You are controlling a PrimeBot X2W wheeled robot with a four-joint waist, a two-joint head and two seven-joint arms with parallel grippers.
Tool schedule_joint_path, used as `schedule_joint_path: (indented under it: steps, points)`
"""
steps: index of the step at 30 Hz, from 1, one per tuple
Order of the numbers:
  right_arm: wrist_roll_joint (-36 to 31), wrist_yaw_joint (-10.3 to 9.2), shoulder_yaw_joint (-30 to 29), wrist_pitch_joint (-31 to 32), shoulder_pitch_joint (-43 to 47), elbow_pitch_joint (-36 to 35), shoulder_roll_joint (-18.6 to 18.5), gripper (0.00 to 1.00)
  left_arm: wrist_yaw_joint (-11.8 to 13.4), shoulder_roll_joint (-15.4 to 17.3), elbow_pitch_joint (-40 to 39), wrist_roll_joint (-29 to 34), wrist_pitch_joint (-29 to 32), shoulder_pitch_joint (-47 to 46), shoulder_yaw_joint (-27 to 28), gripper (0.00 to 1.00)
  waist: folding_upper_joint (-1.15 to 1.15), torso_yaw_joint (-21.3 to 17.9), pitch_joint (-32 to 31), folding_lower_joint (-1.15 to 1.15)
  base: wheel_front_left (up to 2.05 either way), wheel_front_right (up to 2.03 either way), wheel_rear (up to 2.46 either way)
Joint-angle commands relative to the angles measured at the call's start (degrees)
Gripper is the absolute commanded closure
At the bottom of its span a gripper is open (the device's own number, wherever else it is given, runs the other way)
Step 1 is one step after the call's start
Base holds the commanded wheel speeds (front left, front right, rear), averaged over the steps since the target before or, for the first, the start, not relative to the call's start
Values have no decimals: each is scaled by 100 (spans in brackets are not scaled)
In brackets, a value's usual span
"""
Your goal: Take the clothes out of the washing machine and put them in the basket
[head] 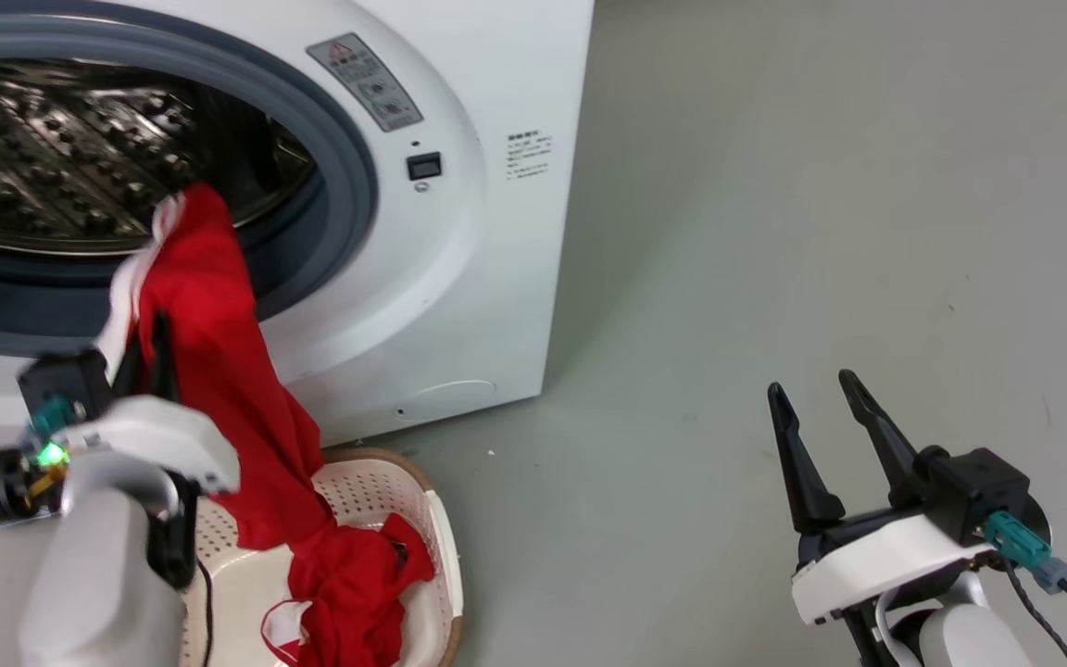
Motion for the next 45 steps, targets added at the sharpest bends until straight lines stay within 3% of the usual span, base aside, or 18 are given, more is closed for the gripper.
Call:
schedule_joint_path:
  steps: [1, 8, 15, 24, 35, 45]
  points:
    - [-55, -4, -26, 46, 110, -71, 1, 0, 47, -77, -206, -42, -30, 302, 8, 100, 0, 162, -172, 0, 0, 0, 0]
    - [-151, -4, -18, 215, 266, -300, 1, 0, 170, -431, -846, -177, 199, 1529, -76, 100, 0, 406, -270, 0, 0, 0, 0]
    - [-195, -4, 52, 319, 163, -493, 1, 0, 258, -645, -793, -265, 510, 2074, -174, 100, 0, 471, 63, 0, 0, 0, 0]
    - [-103, -4, 142, 233, -164, -540, 1, 0, 341, -564, -82, -329, 630, 1533, -153, 100, 0, 200, 923, 0, 0, 0, 0]
    - [124, -4, 263, -112, -711, -326, 2, 0, 570, -243, 1263, -299, 549, 306, -102, 100, 0, -218, 2160, 0, 0, 0, 0]
    - [246, -4, 442, -357, -1099, -64, 2, 0, 663, -164, 2415, -461, 545, -251, -10, 100, 0, -391, 2710, 0, 0, 0, 0]
